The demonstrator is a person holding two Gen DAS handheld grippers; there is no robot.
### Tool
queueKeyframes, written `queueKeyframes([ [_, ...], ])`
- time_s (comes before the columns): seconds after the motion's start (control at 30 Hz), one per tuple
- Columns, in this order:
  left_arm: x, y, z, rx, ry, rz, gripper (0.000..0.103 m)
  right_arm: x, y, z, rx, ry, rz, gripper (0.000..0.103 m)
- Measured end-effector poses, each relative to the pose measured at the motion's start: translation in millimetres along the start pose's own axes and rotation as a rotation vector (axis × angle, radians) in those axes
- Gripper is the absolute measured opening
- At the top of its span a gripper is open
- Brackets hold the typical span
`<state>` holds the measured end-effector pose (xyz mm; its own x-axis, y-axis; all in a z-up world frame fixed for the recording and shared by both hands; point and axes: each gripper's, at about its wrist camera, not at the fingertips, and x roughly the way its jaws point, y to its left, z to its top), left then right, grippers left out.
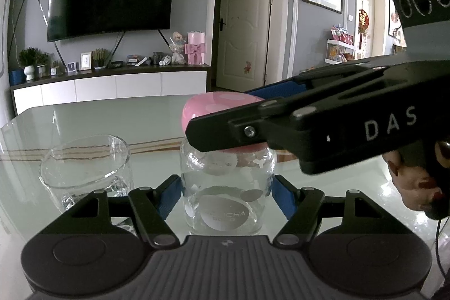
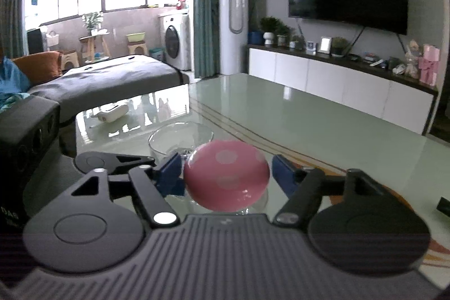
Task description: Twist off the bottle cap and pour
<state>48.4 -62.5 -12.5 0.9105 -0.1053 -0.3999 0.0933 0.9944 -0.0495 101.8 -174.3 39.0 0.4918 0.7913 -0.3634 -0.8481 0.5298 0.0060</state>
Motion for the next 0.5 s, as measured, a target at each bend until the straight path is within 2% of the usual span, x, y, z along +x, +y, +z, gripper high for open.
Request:
queueKeyframes([
  [0.07,-1,1,0,-0.005,-0.004,-0.004,0.081,-1,5,0,0.005,-0.006,-0.026,0.081],
  [0.2,-1,0,-1,0.002,-0.005,-0.006,0.081,0,20,2,0.029,0.005,-0.112,0.081],
  [0.33,-1,-1,-2,0.009,-0.006,-0.008,0.081,1,37,3,0.035,0.008,-0.240,0.081],
  [0.5,-1,-3,-2,0.021,-0.015,-0.008,0.081,11,46,1,0.068,0.030,-0.325,0.080],
])
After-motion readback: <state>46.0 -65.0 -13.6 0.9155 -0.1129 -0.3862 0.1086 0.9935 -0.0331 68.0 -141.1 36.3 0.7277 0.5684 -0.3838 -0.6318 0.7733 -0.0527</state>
